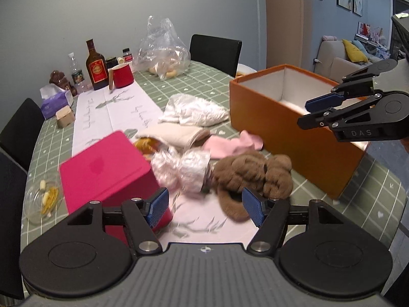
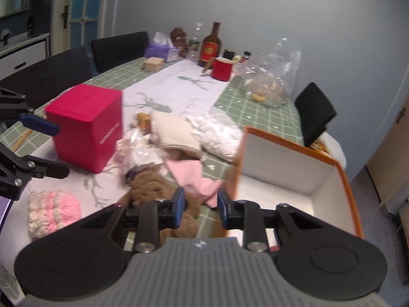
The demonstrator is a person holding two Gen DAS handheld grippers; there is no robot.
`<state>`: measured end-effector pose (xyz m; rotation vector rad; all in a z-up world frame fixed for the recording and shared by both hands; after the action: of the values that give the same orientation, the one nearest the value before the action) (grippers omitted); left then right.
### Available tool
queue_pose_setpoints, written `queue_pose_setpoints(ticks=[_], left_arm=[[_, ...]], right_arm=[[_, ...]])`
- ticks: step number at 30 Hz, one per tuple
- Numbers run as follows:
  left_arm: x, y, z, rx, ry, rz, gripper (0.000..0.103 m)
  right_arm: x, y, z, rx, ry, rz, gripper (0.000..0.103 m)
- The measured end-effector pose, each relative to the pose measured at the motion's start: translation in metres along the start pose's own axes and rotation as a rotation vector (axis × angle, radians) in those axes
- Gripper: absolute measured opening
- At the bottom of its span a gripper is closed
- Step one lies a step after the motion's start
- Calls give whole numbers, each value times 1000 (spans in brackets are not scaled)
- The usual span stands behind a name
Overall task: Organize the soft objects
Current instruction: 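Grasp the pink-white crocheted hat with the left tool while the right tool grasps the brown plush dog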
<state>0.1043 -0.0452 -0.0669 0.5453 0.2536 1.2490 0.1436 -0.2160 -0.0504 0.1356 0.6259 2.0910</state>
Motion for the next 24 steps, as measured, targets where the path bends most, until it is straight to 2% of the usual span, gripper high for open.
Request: queue_pose_setpoints(ticks=[5, 11, 14, 15, 18, 21, 24], left_arm=[[12, -5, -30, 29, 29, -8, 81], [6, -2, -55, 55, -13, -62, 82], [1, -2, -66, 71, -25, -90, 82], [0, -2, -69, 72, -25, -99, 82], [-4, -4, -77, 86, -25, -123, 83], [-7, -8, -86, 115, -15, -136, 83], [-9, -13, -93, 141, -11, -135, 84]], right_arm=[[39, -23, -22, 61, 23, 62, 30], [50, -42, -48, 125, -9, 61, 39], [51, -46, -52, 128, 3, 44, 46], [50, -47, -52, 129, 5, 41, 51], [51, -48, -50, 123, 1, 36, 56], [53, -49, -49, 120, 7, 40, 70], [55, -51, -51, 126, 8, 45, 70]])
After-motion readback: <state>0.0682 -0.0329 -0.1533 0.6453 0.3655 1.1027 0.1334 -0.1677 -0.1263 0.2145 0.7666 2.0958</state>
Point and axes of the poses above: each gripper's, at about its wrist camera, not at the fingertips, and y roughly against the way its jaws point, x to its left, z to its top, the point moved 10 cm from there along -y, roughly the way its jaws point, and after that the axes turned 11 degrees about -x, right-handed, at the moved point
